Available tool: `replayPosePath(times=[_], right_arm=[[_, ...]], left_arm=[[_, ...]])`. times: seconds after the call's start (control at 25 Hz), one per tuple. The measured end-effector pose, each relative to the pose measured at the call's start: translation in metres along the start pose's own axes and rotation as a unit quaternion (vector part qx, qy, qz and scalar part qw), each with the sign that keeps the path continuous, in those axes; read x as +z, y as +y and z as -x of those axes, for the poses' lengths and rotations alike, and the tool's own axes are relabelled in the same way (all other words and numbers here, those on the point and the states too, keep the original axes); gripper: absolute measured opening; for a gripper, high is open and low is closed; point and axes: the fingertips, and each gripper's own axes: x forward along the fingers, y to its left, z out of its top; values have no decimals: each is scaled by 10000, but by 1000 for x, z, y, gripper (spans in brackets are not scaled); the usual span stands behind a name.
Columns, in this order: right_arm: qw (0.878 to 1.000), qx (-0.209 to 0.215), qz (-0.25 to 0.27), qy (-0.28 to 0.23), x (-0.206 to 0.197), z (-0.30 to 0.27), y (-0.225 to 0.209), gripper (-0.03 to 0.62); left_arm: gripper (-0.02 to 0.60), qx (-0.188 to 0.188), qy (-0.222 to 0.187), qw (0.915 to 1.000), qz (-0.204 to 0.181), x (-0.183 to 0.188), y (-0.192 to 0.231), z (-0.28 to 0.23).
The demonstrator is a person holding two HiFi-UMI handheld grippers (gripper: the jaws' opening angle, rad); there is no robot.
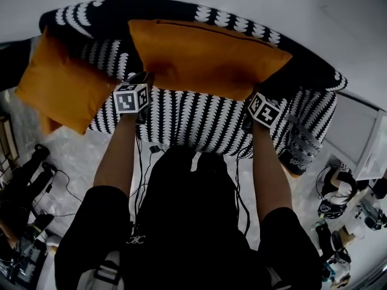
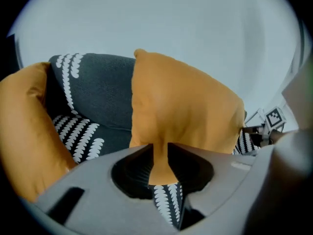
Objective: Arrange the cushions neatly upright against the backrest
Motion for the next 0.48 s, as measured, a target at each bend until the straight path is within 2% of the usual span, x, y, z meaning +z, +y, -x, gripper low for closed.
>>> replayPosePath(times=[0.04, 0.08, 0.12, 0.32, 0.48], right_arm=[[10000, 0, 17, -83, 3, 10, 1, 22], [9998, 54, 48, -169, 8, 21, 4, 8], [9995, 149, 104, -265, 13, 32, 8, 6], [9929, 646, 565, -819, 42, 99, 35, 6], [9835, 1112, 632, -1281, 67, 161, 53, 6]], left_arm=[[73, 93, -130, 9998, 106, 4, 1, 12], [21, 179, -269, 9993, 178, 9, 0, 25], [3, 238, -414, 9986, 209, 15, -5, 38], [8, 225, -1034, 9943, 137, 41, -56, 104], [9, 337, -1429, 9890, -201, 59, -107, 154]])
